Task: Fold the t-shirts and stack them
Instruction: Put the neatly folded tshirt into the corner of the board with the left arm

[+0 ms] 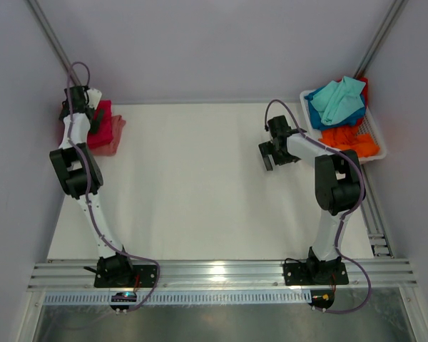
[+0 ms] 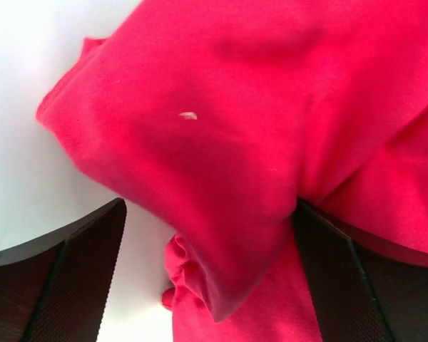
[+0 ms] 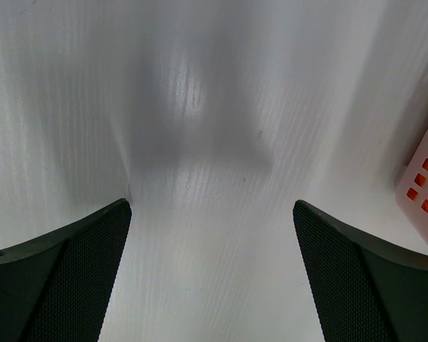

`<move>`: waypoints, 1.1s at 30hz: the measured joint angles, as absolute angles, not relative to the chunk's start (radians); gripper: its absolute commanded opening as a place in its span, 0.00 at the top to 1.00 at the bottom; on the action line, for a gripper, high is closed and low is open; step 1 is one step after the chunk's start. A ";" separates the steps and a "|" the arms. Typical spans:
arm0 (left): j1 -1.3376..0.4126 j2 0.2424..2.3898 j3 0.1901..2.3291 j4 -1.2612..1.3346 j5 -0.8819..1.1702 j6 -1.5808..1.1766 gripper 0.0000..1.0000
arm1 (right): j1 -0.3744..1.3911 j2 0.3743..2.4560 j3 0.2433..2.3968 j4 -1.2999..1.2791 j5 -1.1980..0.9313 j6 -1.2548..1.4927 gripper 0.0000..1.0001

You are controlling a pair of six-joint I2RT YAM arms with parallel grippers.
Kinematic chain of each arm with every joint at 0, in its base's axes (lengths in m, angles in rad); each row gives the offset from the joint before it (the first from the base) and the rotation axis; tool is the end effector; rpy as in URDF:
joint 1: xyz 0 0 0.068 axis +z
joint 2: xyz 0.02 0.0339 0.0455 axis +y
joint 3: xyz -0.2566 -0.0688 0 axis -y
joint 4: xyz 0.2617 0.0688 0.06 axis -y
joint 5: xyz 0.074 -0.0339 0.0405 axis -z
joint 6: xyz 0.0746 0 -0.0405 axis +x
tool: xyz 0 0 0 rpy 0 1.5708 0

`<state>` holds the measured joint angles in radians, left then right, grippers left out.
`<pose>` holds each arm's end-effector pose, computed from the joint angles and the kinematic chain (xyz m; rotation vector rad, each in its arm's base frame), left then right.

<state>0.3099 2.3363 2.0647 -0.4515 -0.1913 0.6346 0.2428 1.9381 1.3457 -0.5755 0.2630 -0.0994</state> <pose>0.5446 0.1893 0.1887 0.2829 2.3644 0.6915 0.4124 0.0822 0.1223 -0.3886 2.6779 -0.3173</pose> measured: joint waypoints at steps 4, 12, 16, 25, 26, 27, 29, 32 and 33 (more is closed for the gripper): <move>0.308 2.331 2.047 -0.415 -0.232 0.622 0.01 | 0.243 1.938 1.346 -0.575 0.263 -0.099 0.01; 0.286 2.300 1.993 -0.350 -0.330 0.582 0.01 | 0.243 1.938 1.346 -0.575 0.261 -0.100 0.01; 0.271 2.277 1.971 -0.317 -0.369 0.567 0.01 | 0.243 1.938 1.346 -0.575 0.258 -0.100 0.01; 0.225 2.204 1.958 -0.257 -0.406 0.558 0.01 | 0.243 1.938 1.346 -0.575 0.244 -0.101 0.01; 0.220 2.199 1.958 -0.244 -0.413 0.559 0.01 | 0.243 1.938 1.346 -0.575 0.243 -0.101 0.01; 0.215 2.196 1.958 -0.227 -0.420 0.561 0.01 | 0.243 1.938 1.346 -0.575 0.241 -0.101 0.01; 0.209 2.196 1.958 -0.200 -0.427 0.564 0.01 | 0.243 1.938 1.346 -0.574 0.238 -0.102 0.01; 0.208 2.196 1.958 -0.196 -0.394 0.550 0.01 | 0.243 1.938 1.346 -0.574 0.234 -0.104 0.01; 0.208 2.196 1.958 -0.201 -0.367 0.538 0.01 | 0.243 1.938 1.346 -0.574 0.232 -0.104 0.01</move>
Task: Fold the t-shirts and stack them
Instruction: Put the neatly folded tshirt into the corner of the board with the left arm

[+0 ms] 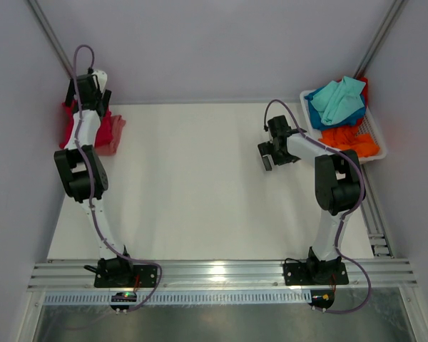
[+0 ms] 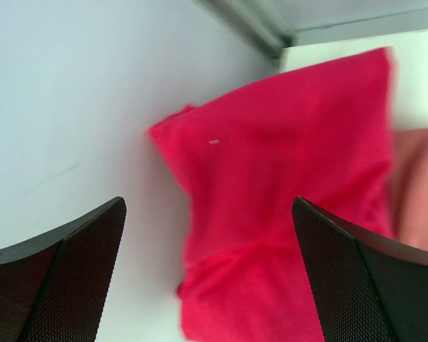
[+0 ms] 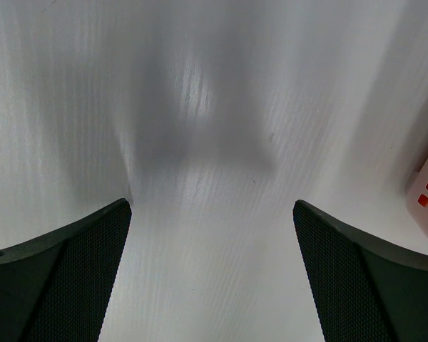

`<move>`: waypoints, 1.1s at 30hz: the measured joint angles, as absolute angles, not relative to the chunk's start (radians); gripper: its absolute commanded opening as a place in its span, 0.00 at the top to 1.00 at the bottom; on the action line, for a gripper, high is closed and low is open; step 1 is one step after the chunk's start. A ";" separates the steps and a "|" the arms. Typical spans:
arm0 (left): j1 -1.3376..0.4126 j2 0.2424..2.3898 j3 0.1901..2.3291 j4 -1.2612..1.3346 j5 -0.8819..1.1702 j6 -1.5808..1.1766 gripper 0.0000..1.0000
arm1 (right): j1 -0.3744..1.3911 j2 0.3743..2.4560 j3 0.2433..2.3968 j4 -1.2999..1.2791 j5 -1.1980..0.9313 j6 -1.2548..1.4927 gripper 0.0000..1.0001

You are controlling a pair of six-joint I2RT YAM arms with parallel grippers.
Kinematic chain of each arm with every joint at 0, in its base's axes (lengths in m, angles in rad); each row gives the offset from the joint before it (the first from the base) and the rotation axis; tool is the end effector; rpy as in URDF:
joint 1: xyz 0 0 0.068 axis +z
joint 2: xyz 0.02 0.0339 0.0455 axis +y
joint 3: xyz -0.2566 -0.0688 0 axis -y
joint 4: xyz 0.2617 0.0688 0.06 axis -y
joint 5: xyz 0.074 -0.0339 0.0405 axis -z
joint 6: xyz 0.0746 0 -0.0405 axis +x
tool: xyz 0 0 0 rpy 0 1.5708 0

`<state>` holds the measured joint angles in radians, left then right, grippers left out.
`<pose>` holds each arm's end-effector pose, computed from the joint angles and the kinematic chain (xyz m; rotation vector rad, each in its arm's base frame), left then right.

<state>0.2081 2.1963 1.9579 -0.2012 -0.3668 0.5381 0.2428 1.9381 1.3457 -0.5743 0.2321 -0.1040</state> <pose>0.5509 0.1437 0.2569 0.0994 2.0788 0.8352 0.4122 0.0844 0.1218 -0.4039 2.6808 -0.2767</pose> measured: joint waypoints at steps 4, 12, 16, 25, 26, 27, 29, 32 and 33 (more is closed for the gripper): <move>0.211 2.196 1.950 -0.245 -0.215 0.461 0.01 | 0.243 1.938 1.346 -0.574 0.232 -0.104 0.01; 0.215 2.217 1.997 -0.346 0.025 0.347 0.01 | 0.243 1.946 1.345 -0.565 0.232 -0.108 0.01; 0.235 2.243 2.048 -0.342 0.073 0.303 0.01 | 0.243 1.946 1.342 -0.556 0.233 -0.111 0.01; 0.348 2.332 2.097 -0.332 0.136 0.204 0.01 | 0.243 1.946 1.341 -0.546 0.233 -0.125 0.01; 0.363 2.342 2.101 -0.328 0.147 0.187 0.01 | 0.243 1.946 1.341 -0.545 0.233 -0.126 0.01; 0.376 2.349 2.102 -0.325 0.155 0.175 0.01 | 0.243 1.946 1.341 -0.545 0.233 -0.128 0.01; 0.405 2.363 2.103 -0.316 0.170 0.141 0.01 | 0.243 1.946 1.341 -0.544 0.233 -0.130 0.01; 0.430 2.369 2.090 -0.290 0.181 0.111 0.01 | 0.243 1.946 1.340 -0.543 0.232 -0.130 0.01; 0.435 2.369 2.083 -0.281 0.184 0.106 0.01 | 0.243 1.946 1.339 -0.541 0.231 -0.130 0.01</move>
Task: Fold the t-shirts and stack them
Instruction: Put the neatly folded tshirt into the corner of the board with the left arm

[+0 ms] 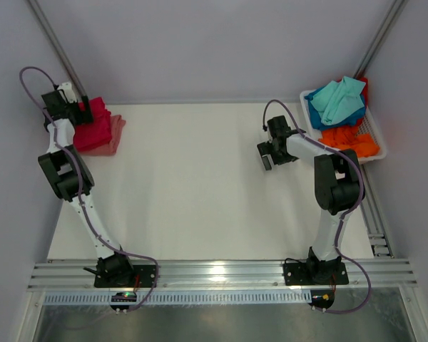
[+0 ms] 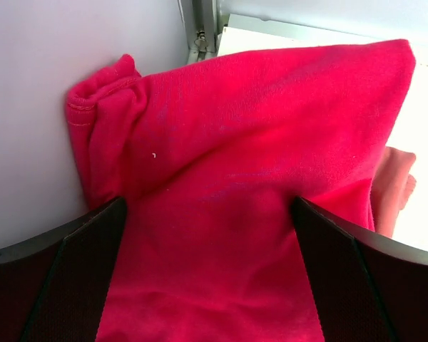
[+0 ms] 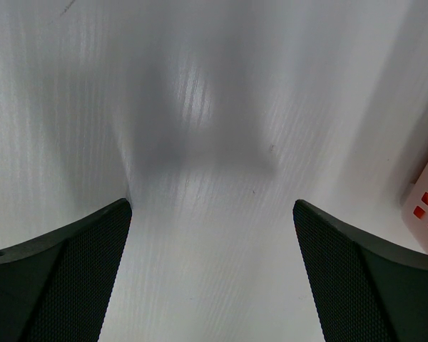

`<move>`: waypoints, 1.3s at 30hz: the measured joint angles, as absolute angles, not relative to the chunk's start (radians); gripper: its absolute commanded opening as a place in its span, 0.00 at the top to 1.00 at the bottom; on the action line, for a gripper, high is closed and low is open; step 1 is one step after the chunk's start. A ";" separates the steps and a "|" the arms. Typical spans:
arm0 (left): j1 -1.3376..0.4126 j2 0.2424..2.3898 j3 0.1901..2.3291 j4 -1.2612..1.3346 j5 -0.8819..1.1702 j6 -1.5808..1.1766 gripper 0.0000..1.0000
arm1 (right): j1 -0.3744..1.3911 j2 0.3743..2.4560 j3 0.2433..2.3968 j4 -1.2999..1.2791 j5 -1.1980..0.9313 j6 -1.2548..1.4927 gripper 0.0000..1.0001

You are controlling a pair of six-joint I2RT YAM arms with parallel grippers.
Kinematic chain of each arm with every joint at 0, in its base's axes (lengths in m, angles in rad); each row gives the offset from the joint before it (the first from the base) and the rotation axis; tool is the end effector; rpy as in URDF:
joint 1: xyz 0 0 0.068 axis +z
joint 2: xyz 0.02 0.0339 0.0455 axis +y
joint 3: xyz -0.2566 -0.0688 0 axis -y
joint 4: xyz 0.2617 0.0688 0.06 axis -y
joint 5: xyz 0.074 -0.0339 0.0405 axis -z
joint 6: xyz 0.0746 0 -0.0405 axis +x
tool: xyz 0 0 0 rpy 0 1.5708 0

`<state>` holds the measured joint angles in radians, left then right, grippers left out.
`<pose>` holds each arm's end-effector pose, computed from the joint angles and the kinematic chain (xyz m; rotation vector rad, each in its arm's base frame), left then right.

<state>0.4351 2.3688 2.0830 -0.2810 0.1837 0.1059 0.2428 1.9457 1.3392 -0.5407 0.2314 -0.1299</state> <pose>0.5462 0.2389 0.1973 -0.2424 2.1156 0.1232 0.4151 0.0852 0.1188 -0.4328 2.6590 -0.2798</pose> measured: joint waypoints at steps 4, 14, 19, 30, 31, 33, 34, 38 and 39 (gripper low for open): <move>0.439 2.369 2.055 -0.248 0.197 0.103 0.01 | 0.243 1.946 1.339 -0.538 0.231 -0.131 0.01; 0.439 2.372 2.045 -0.238 0.337 0.114 0.01 | 0.243 1.946 1.335 -0.526 0.229 -0.135 0.01; 0.405 2.387 2.084 -0.285 0.334 0.178 0.01 | 0.243 1.946 1.334 -0.517 0.228 -0.138 0.01; 0.286 2.353 2.053 -0.329 0.273 0.230 0.01 | 0.242 1.940 1.322 -0.497 0.205 -0.148 0.01; 0.286 2.337 2.053 -0.340 0.273 0.220 0.01 | 0.242 1.939 1.320 -0.495 0.202 -0.149 0.01; 0.288 2.299 2.053 -0.363 0.271 0.209 0.01 | 0.242 1.936 1.316 -0.491 0.195 -0.149 0.01; 0.288 2.280 2.053 -0.371 0.269 0.208 0.01 | 0.242 1.934 1.313 -0.489 0.191 -0.149 0.01; 0.289 2.214 2.051 -0.378 0.219 0.215 0.01 | 0.243 1.925 1.299 -0.482 0.176 -0.148 0.01; 0.289 2.199 2.044 -0.376 0.203 0.219 0.01 | 0.243 1.923 1.297 -0.481 0.173 -0.148 0.00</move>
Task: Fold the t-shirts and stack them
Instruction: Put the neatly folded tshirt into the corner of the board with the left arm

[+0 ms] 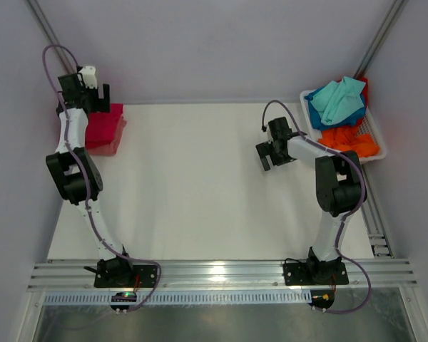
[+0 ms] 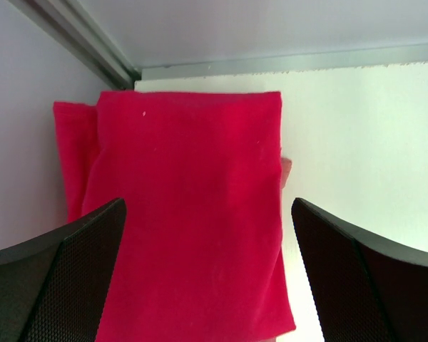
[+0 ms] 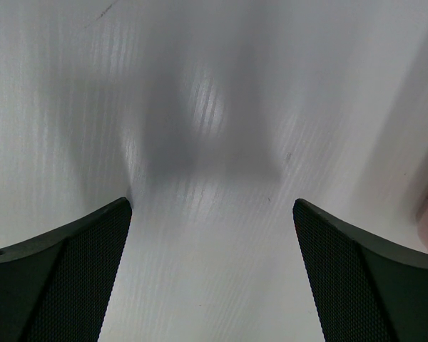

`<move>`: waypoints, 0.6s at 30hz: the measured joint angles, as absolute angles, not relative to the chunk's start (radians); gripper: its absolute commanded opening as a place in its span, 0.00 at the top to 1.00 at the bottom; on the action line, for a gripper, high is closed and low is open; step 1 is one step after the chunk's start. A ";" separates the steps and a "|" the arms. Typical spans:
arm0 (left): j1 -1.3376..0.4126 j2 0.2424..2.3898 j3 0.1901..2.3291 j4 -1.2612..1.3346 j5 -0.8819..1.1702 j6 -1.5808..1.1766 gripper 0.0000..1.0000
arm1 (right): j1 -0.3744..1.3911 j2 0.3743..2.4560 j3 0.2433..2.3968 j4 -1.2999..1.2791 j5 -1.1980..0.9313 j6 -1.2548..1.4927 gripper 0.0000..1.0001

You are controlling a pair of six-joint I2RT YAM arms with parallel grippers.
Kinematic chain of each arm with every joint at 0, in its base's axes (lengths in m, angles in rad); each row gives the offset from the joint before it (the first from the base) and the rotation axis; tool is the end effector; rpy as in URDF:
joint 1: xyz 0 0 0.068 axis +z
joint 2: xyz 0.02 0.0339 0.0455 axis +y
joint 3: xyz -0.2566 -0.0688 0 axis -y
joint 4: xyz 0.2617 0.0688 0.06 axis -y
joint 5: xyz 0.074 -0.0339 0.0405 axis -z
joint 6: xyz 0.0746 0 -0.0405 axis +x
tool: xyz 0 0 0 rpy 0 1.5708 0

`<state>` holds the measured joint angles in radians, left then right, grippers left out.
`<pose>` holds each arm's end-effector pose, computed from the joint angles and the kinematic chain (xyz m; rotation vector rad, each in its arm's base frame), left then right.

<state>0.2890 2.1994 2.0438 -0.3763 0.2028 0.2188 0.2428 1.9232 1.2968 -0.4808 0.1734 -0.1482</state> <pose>0.5463 0.1468 0.2652 0.0481 2.0915 0.0943 0.4124 0.0889 0.1176 -0.4639 2.6238 -0.2016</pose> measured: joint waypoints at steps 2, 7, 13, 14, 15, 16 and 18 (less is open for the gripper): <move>0.289 2.177 2.017 -0.375 0.181 0.228 0.01 | 0.243 1.921 1.294 -0.479 0.170 -0.149 0.01; 0.290 2.159 1.949 -0.389 0.198 0.244 0.01 | 0.243 1.919 1.292 -0.480 0.161 -0.149 0.01; 0.290 2.186 2.004 -0.475 0.389 0.243 0.01 | 0.243 1.919 1.292 -0.480 0.158 -0.148 0.01; 0.290 2.193 2.016 -0.477 0.428 0.241 0.01 | 0.243 1.919 1.292 -0.480 0.158 -0.148 0.01; 0.290 2.197 2.022 -0.477 0.456 0.238 0.01 | 0.243 1.919 1.292 -0.480 0.157 -0.149 0.01; 0.289 2.203 2.028 -0.476 0.495 0.232 0.01 | 0.243 1.919 1.292 -0.480 0.157 -0.148 0.01; 0.286 2.217 2.040 -0.477 0.550 0.220 0.01 | 0.243 1.919 1.292 -0.480 0.157 -0.148 0.01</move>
